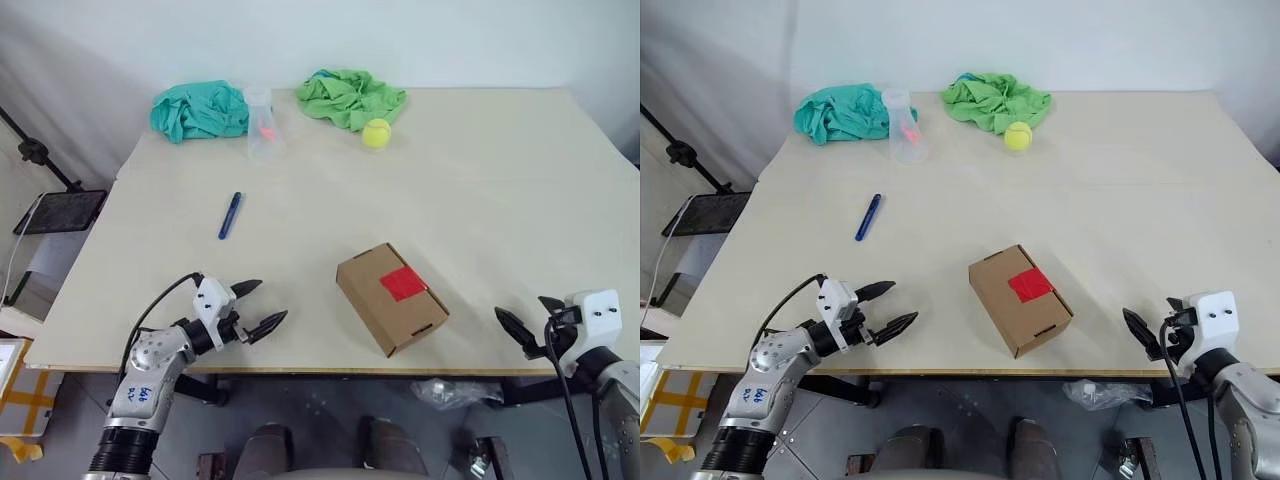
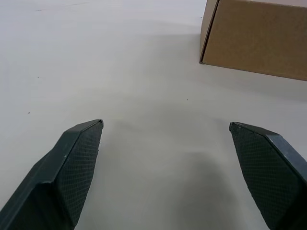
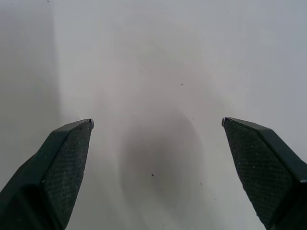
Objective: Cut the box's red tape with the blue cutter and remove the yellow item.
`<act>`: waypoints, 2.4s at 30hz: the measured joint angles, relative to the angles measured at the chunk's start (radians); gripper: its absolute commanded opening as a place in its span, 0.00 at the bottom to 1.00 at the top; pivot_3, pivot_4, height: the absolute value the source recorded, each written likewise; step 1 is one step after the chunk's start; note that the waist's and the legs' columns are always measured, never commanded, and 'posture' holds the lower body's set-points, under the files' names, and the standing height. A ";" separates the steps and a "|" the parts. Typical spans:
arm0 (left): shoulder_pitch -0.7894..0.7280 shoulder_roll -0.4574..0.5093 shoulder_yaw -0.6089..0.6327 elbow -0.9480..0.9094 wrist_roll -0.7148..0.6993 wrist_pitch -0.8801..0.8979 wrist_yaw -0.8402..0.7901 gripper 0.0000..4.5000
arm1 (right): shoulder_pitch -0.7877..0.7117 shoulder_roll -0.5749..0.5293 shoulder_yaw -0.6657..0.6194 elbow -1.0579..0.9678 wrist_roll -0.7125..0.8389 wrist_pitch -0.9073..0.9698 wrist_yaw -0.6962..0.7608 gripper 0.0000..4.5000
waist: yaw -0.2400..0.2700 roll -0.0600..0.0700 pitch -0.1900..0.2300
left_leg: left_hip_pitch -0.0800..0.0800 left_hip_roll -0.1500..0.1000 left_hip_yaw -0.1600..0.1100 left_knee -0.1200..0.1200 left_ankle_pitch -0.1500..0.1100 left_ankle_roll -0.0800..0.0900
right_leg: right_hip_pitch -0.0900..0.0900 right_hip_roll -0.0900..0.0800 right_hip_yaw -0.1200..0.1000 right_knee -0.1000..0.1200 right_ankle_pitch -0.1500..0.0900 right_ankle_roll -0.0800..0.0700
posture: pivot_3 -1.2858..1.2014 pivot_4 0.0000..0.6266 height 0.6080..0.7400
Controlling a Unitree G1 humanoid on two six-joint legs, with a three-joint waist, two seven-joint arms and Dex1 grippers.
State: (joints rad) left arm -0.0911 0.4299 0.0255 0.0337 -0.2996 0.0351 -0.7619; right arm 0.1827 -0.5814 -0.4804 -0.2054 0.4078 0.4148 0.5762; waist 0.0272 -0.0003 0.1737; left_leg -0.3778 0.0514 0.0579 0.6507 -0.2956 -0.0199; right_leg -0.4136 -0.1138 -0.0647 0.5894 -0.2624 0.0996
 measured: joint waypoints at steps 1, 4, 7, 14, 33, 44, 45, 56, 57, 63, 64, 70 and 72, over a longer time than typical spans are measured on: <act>-0.002 -0.001 -0.004 0.000 0.006 -0.005 0.000 0.99 | -0.001 0.000 0.000 0.000 0.000 0.000 0.000 1.00 | 0.000 0.000 0.000 | 0.000 0.000 0.000 0.000 0.000 0.000 | 0.000 0.000 0.000 0.000 0.000 0.000 | 0.52 0.24 1.00; -0.017 -0.027 -0.008 0.003 0.019 0.000 0.015 0.99 | -0.001 0.000 0.000 -0.003 0.000 0.002 -0.004 1.00 | 0.001 0.000 0.000 | 0.000 -0.001 0.000 0.000 0.000 0.000 | 0.000 -0.001 0.000 -0.001 0.000 0.000 | 0.52 0.24 1.00; -0.038 -0.041 -0.012 0.004 0.024 0.035 0.038 0.99 | 0.003 0.000 -0.005 -0.029 0.003 0.029 -0.027 1.00 | 0.001 0.000 0.000 | 0.000 -0.001 0.001 0.000 0.000 0.000 | 0.000 0.000 0.001 -0.001 0.000 0.001 | 0.52 0.24 1.00; -0.121 -0.068 -0.047 0.032 0.076 0.087 0.098 0.95 | 0.055 -0.012 -0.042 -0.149 0.016 0.191 -0.101 0.96 | 0.002 0.000 0.000 | -0.001 -0.001 0.001 0.000 0.000 0.000 | 0.000 0.000 0.001 -0.002 0.001 0.001 | 0.52 0.24 1.00; -0.434 -0.219 -0.114 0.353 0.155 -0.015 0.115 0.01 | 0.232 -0.118 0.012 -0.700 0.291 0.603 -0.084 0.00 | 0.002 -0.009 0.005 | -0.010 -0.002 -0.002 0.002 -0.001 0.002 | -0.004 0.000 -0.001 -0.005 0.003 0.005 | 0.52 0.24 1.00; -0.532 -0.285 -0.167 0.432 0.160 -0.025 0.038 0.01 | 0.035 -0.122 0.184 -0.680 0.354 0.682 -0.137 0.00 | 0.000 -0.011 0.006 | -0.012 -0.002 -0.003 0.005 -0.003 0.006 | -0.005 0.001 -0.002 -0.005 0.004 0.008 | 0.52 0.24 1.00; -0.542 -0.284 -0.167 0.439 0.160 -0.013 0.032 0.01 | 0.007 -0.113 0.205 -0.666 0.351 0.681 -0.148 0.00 | -0.001 -0.011 0.006 | -0.012 -0.002 -0.003 0.006 -0.004 0.006 | -0.004 0.001 -0.002 -0.004 0.004 0.008 | 0.52 0.24 1.00; -0.567 -0.249 -0.122 0.446 0.159 0.051 0.016 0.01 | -0.219 -0.052 0.278 -0.519 0.325 0.705 -0.249 0.00 | 0.000 -0.011 0.007 | -0.013 -0.002 -0.003 0.009 -0.004 0.007 | -0.005 0.000 -0.002 -0.002 0.005 0.009 | 0.52 0.24 1.00; -0.567 -0.249 -0.119 0.445 0.159 0.053 0.017 0.01 | -0.227 -0.049 0.280 -0.511 0.324 0.705 -0.251 0.00 | 0.001 -0.011 0.006 | -0.013 -0.002 -0.003 0.009 -0.004 0.007 | -0.005 0.000 -0.002 -0.002 0.005 0.009 | 0.52 0.24 1.00; -0.567 -0.266 -0.117 0.438 0.159 0.063 0.017 0.01 | -0.257 -0.061 0.279 -0.455 0.286 0.704 -0.256 0.00 | 0.001 -0.011 0.006 | -0.014 -0.002 -0.003 0.010 -0.005 0.008 | -0.005 0.000 -0.002 -0.002 0.005 0.010 | 0.52 0.24 1.00; -0.567 -0.272 -0.117 0.438 0.159 0.064 0.017 0.01 | -0.257 -0.072 0.278 -0.453 0.283 0.704 -0.254 0.00 | 0.001 -0.011 0.006 | -0.014 -0.002 -0.003 0.010 -0.005 0.008 | -0.005 0.000 -0.002 -0.002 0.005 0.010 | 0.52 0.24 1.00; -0.566 -0.314 -0.127 0.437 0.162 0.066 0.012 0.01 | -0.248 -0.110 0.227 -0.453 0.281 0.741 -0.254 0.00 | 0.001 -0.011 0.006 | -0.014 -0.002 -0.003 0.011 -0.005 0.008 | -0.005 0.000 -0.001 -0.002 0.005 0.010 | 0.52 0.24 1.00; -0.566 -0.332 -0.134 0.438 0.165 0.064 0.007 0.01 | -0.228 -0.122 0.200 -0.465 0.288 0.760 -0.251 0.00 | 0.002 -0.011 0.007 | -0.014 -0.002 -0.003 0.011 -0.005 0.008 | -0.005 0.000 -0.001 -0.002 0.005 0.010 | 0.52 0.24 1.00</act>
State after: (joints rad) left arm -0.6574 0.0983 -0.1081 0.4718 -0.1350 0.0995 -0.7554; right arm -0.0449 -0.7035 -0.2804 -0.6702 0.6959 1.1751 0.3248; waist 0.0292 -0.0115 0.1802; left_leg -0.3915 0.0496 0.0551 0.6620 -0.3004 -0.0115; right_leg -0.4184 -0.1136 -0.0662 0.5877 -0.2570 0.1095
